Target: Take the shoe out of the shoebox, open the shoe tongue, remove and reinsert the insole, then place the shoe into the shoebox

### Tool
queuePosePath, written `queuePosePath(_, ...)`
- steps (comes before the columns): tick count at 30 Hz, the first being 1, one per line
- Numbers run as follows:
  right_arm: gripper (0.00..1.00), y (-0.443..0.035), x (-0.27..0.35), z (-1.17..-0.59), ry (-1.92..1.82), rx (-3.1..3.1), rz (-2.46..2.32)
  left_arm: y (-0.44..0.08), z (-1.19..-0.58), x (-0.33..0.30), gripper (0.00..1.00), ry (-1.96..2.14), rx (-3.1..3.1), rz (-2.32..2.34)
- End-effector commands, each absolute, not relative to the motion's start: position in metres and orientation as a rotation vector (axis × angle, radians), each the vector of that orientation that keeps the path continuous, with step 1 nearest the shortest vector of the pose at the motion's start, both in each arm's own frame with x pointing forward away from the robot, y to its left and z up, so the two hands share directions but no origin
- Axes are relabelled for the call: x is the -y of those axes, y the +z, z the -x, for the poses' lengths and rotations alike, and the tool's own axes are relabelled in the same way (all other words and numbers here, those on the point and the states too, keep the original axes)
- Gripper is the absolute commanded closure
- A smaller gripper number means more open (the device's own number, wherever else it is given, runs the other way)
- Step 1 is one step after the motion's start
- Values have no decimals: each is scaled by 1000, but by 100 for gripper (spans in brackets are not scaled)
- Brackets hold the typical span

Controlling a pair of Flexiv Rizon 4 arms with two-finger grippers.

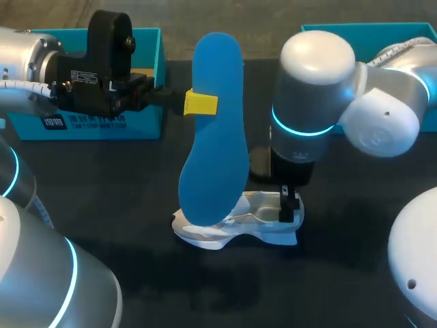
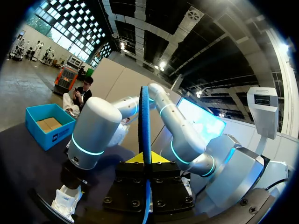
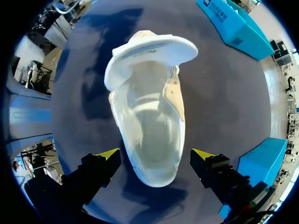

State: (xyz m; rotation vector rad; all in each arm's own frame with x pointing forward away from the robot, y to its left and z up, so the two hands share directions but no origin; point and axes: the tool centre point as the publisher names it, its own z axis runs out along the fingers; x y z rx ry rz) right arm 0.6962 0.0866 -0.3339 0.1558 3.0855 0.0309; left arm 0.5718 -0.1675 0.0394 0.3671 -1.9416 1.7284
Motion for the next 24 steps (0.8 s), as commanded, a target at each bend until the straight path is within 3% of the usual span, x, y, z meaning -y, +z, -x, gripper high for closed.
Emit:
queuePosePath(1,0,-329,-86,-699,47,-3082,-144,39,-572,168,100,1729,1941,-367)
queuePosePath(24,0,-341,-123,-730,47,-3056,-27,39,-572,168,100,1729,1941,-367)
